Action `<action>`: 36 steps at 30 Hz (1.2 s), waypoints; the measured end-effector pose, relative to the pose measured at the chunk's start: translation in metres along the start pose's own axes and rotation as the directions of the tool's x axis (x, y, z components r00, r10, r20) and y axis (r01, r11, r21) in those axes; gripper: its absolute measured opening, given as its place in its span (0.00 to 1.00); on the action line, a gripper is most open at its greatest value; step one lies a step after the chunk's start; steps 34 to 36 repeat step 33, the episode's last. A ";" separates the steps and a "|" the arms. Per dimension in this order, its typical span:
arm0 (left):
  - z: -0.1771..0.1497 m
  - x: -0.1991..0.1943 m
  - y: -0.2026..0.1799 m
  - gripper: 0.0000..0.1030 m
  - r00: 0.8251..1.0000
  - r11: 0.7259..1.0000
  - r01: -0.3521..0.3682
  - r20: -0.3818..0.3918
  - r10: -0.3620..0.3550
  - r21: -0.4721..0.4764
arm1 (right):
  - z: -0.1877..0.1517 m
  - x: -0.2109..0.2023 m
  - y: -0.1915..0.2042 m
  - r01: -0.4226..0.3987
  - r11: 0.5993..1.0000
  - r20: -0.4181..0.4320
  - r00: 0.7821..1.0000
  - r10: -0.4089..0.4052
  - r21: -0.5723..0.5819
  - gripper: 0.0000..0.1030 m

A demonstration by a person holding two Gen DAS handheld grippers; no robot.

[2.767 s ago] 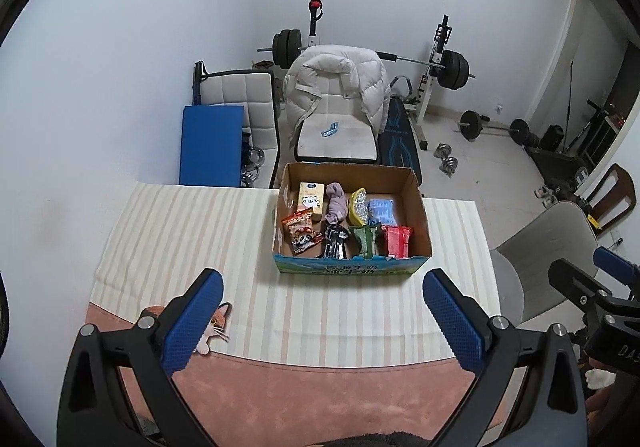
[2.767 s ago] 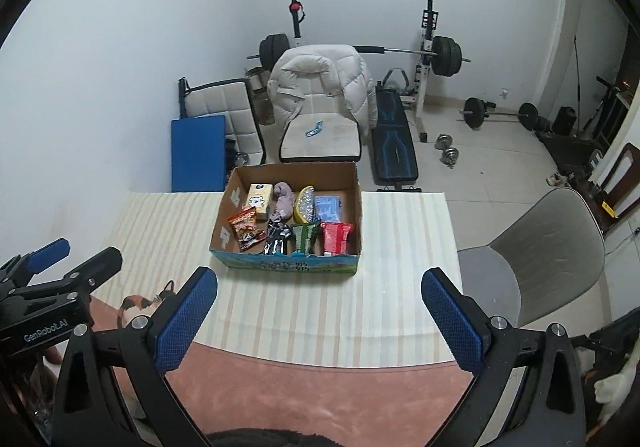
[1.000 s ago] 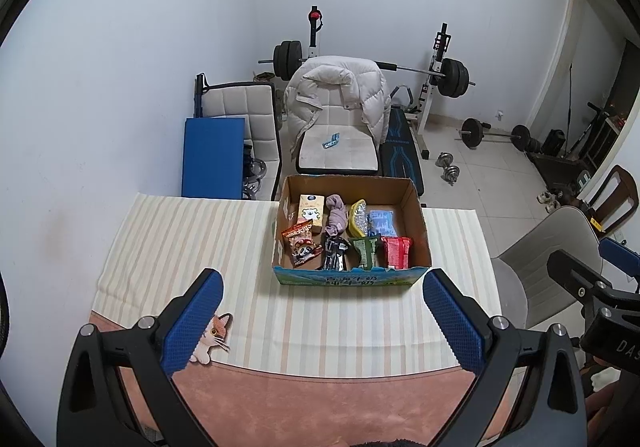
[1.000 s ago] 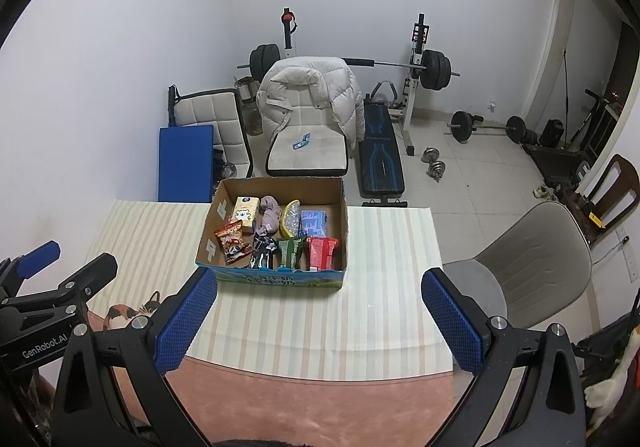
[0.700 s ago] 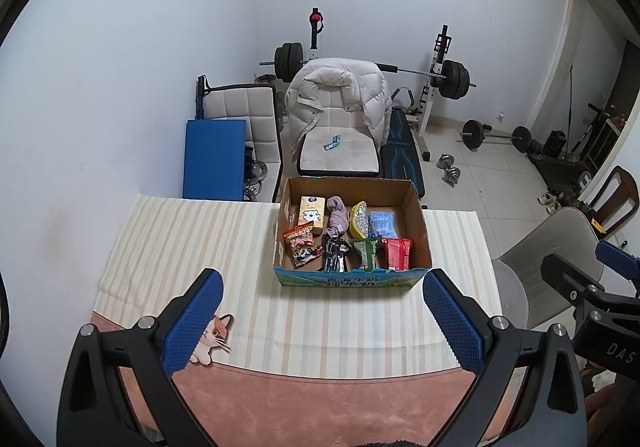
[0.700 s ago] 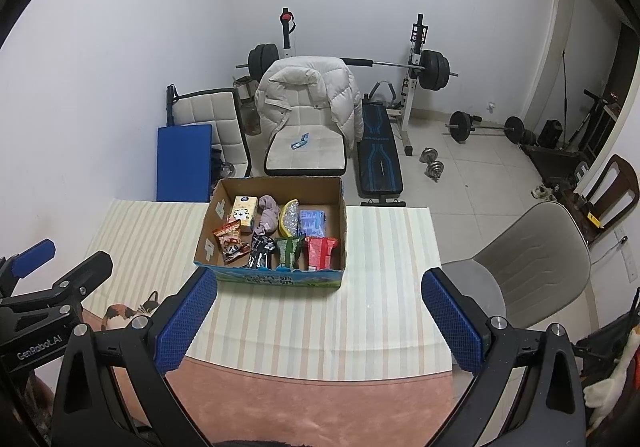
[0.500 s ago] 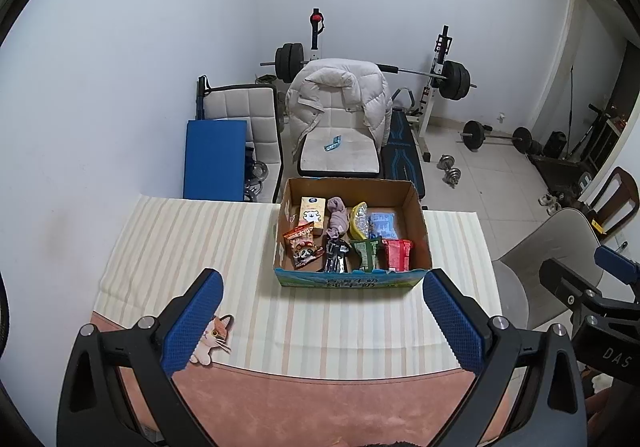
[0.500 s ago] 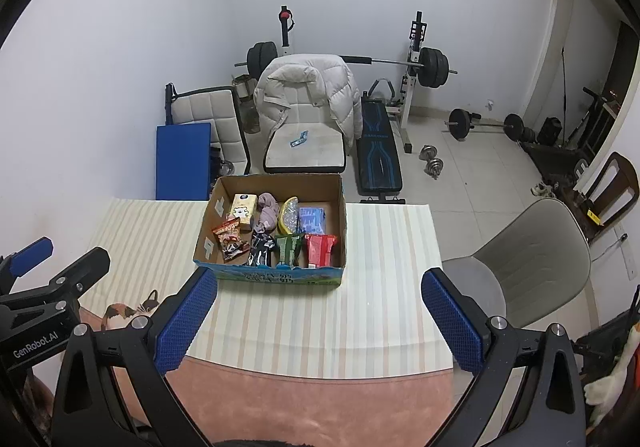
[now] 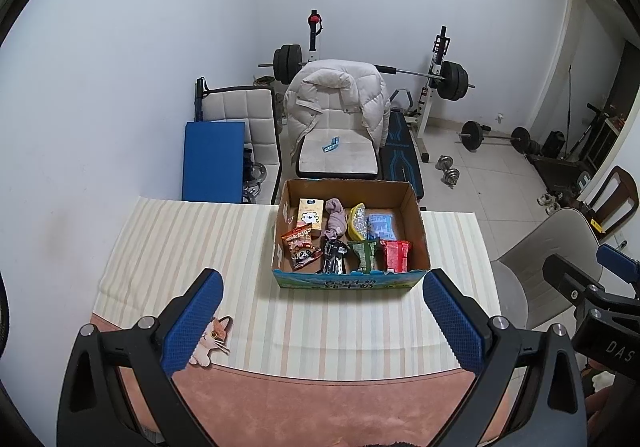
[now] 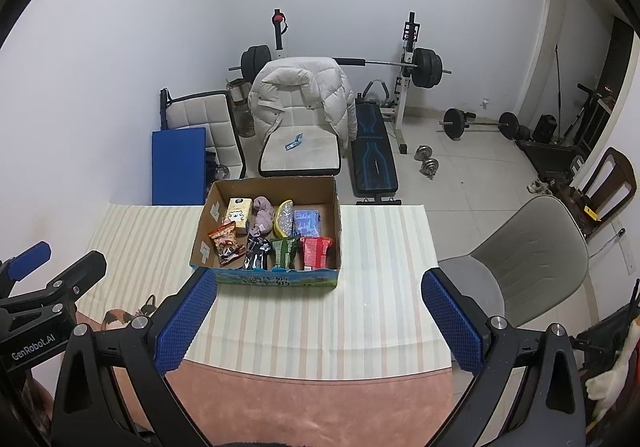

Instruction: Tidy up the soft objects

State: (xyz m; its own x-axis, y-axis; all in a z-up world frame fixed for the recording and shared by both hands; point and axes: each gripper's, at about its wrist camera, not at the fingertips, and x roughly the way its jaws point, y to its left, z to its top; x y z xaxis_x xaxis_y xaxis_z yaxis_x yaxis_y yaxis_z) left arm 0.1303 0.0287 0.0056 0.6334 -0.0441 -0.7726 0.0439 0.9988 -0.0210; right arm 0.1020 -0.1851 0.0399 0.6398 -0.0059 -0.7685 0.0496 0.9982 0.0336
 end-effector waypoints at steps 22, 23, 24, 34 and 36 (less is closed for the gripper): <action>-0.002 0.000 0.000 1.00 1.000 1.000 0.000 0.002 0.000 0.001 | 0.001 0.001 0.000 0.004 1.000 0.004 1.000 -0.004 -0.002 1.00; -0.002 0.000 0.000 1.00 1.000 1.000 -0.001 0.002 0.001 0.002 | 0.000 0.001 0.000 0.003 1.000 0.004 1.000 -0.003 0.000 1.00; -0.001 0.000 0.000 1.00 1.000 1.000 -0.003 0.002 0.003 0.003 | 0.001 0.001 0.000 0.003 1.000 0.004 1.000 -0.003 0.001 1.00; -0.001 0.001 0.000 1.00 1.000 1.000 0.002 0.008 -0.002 0.002 | 0.002 0.001 0.000 0.007 1.000 0.005 1.000 -0.007 -0.001 1.00; -0.001 0.001 0.000 1.00 1.000 1.000 0.002 0.008 -0.002 0.002 | 0.002 0.001 0.000 0.007 1.000 0.005 1.000 -0.007 -0.001 1.00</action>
